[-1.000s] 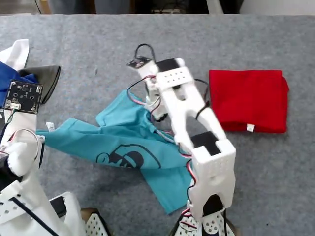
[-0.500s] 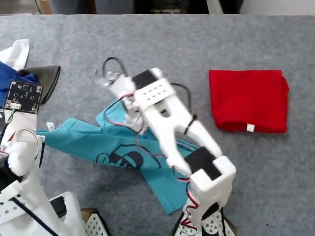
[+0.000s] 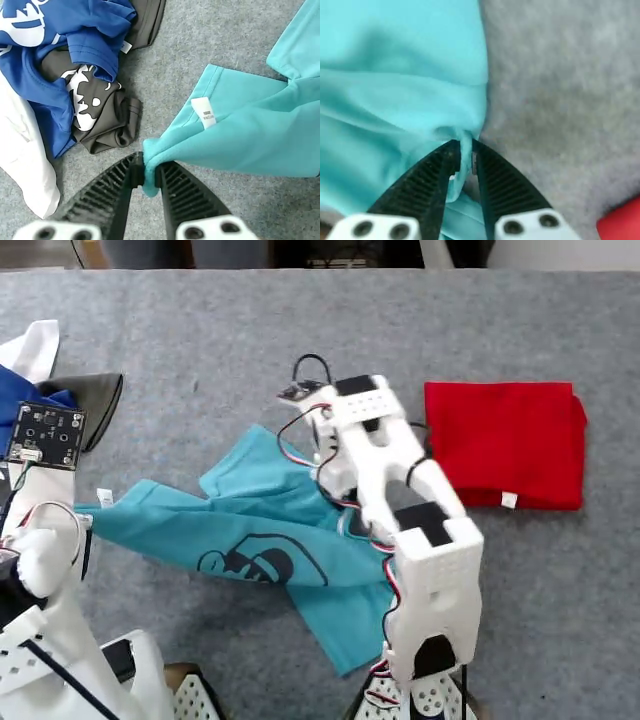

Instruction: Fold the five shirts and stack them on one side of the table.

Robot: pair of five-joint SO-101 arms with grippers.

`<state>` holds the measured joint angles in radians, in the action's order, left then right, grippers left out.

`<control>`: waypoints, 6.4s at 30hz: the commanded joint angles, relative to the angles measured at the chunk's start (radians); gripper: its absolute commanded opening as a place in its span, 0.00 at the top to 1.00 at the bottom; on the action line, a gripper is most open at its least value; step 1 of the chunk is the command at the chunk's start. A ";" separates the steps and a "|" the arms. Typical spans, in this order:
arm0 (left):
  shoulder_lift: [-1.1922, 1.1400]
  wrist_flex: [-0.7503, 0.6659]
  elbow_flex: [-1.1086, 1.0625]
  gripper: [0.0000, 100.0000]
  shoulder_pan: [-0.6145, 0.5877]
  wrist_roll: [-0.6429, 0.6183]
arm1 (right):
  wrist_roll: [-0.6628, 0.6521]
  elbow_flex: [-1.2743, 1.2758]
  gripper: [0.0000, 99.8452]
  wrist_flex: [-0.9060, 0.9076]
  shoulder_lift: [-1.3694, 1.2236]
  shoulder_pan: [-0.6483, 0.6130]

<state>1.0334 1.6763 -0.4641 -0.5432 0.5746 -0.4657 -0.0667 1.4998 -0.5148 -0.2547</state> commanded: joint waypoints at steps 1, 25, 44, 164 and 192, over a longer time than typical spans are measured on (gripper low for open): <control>0.003 -0.005 -0.047 0.97 0.059 -0.009 | -0.068 0.035 0.99 0.051 0.056 0.063; 0.012 0.002 -0.087 0.97 0.096 0.011 | -0.566 0.433 0.75 0.235 0.667 0.295; 0.012 0.003 -0.091 0.97 0.097 0.005 | 0.037 0.010 0.87 -0.028 0.326 -0.068; 0.011 -0.071 0.704 0.97 0.105 -0.588 | 0.328 -0.783 0.99 -0.470 0.987 0.296; -0.617 -1.082 0.021 0.97 0.251 -0.483 | 0.319 -0.802 0.99 -0.321 0.225 0.149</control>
<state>0.4196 0.5470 -0.5086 -0.3007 0.0836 -0.1465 -0.7787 1.0641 -0.2846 -0.0951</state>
